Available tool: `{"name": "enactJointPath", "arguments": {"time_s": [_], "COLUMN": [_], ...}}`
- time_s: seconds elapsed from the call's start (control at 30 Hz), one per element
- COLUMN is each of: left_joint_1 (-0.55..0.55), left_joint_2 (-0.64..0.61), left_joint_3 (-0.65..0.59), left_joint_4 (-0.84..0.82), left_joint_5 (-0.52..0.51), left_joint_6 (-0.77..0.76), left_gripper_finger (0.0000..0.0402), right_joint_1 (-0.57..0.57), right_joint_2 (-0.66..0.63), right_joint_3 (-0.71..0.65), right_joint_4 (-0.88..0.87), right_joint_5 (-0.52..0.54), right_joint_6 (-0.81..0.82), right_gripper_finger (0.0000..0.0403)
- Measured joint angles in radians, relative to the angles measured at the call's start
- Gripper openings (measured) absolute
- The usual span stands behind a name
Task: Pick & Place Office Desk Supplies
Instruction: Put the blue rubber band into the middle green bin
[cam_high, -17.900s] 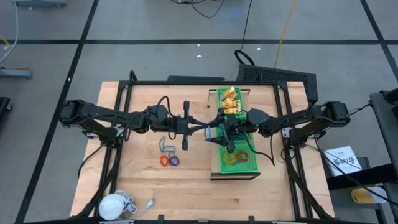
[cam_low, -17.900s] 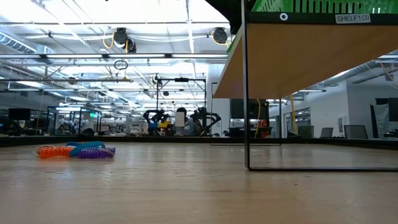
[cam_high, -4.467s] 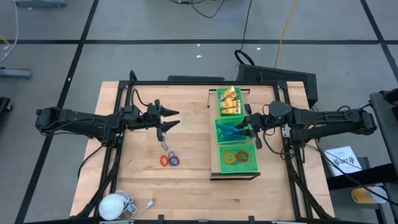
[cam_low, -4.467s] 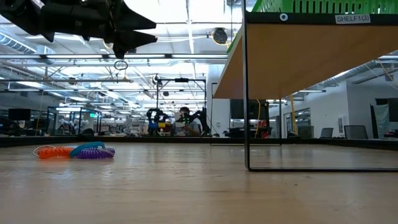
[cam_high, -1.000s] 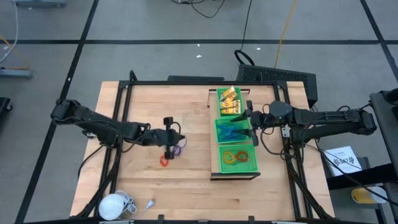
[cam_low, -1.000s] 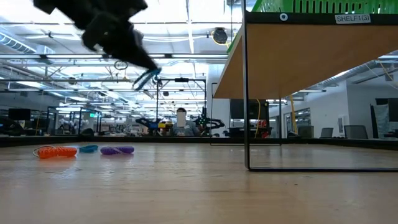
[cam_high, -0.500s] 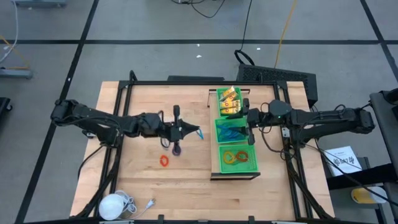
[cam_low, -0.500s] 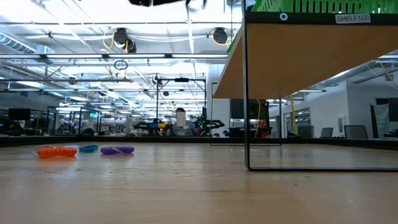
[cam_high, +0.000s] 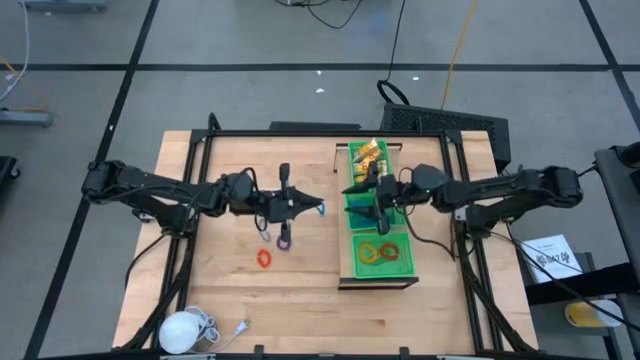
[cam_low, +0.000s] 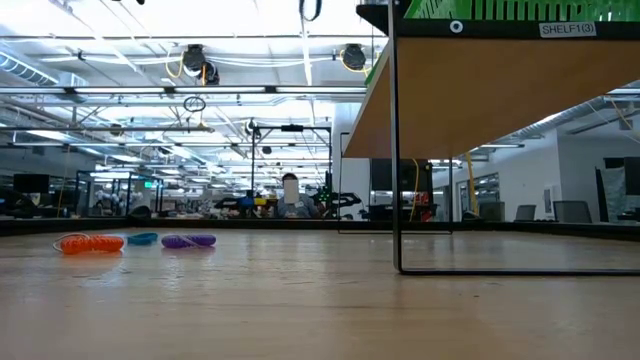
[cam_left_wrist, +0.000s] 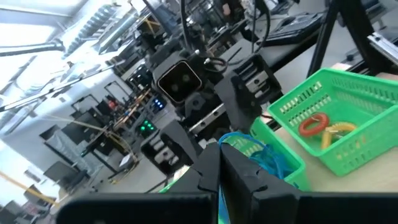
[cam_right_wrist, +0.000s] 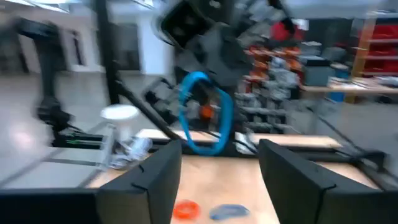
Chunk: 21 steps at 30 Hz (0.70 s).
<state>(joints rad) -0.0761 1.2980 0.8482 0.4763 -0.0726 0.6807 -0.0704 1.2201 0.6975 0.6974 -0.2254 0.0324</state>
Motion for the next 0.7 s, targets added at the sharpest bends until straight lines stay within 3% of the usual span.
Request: {"name": "enactJointPath", "arguments": {"time_s": [0.13,0.37,0.5,0.7], "left_joint_1": [0.0,0.008,0.026,0.032], "left_joint_2": [0.0,0.029,0.066,0.091], "left_joint_3": [0.0,0.0,0.0,0.0], "left_joint_4": [0.0,0.06,0.103,0.172], "left_joint_5": [0.018,0.024,0.031,0.09], "left_joint_6": [0.018,0.021,0.015,0.014], "left_gripper_finger": [0.0003,0.0004,0.0009,0.0004], "right_joint_1": [0.001,0.0,0.0,0.0], "right_joint_2": [0.066,0.165,0.213,0.26], "right_joint_3": [0.0,0.079,0.128,0.152], "right_joint_4": [0.137,0.159,0.159,0.161], "right_joint_5": [-0.09,-0.099,-0.171,-0.171], "right_joint_6": [0.06,0.139,0.139,0.13], "right_gripper_finger": [0.024,0.0299,0.031,0.0303]}}
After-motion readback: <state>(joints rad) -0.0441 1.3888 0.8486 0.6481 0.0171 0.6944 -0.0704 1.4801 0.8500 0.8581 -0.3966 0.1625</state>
